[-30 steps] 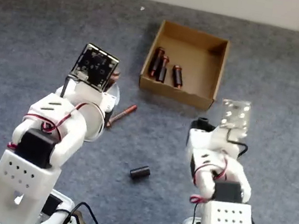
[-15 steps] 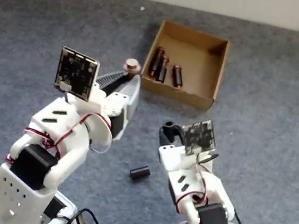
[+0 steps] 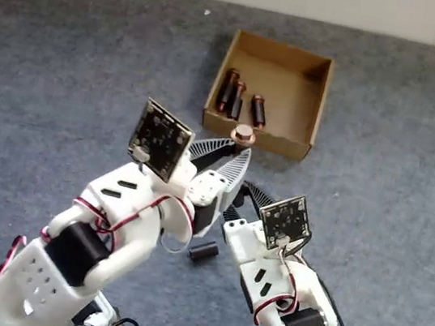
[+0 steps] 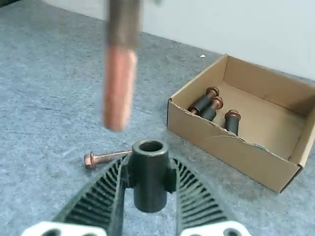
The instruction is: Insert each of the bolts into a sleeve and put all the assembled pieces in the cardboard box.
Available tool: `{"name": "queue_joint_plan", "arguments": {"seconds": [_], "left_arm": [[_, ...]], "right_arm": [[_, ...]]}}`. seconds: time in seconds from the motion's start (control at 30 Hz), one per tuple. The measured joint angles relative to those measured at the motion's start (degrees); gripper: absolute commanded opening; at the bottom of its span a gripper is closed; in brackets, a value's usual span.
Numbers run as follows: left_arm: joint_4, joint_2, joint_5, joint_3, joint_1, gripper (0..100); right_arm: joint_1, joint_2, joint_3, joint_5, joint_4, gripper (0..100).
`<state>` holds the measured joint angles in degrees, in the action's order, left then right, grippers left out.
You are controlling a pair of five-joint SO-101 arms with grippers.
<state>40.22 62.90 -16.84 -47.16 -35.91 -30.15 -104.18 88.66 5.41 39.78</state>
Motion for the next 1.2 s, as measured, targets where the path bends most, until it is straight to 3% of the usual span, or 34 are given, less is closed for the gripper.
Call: {"name": "queue_joint_plan", "arguments": {"seconds": [0.23,1.2], "left_arm": [[-5.3,0.0,0.0,-3.4,-0.2,1],[-6.0,0.0,0.0,-6.3,0.0,1]], "right_arm": [[0.0,0.0,0.0,0.0,0.0,0.5],[-0.1,0.0,-1.2,0.0,1.1,0.5]]}}
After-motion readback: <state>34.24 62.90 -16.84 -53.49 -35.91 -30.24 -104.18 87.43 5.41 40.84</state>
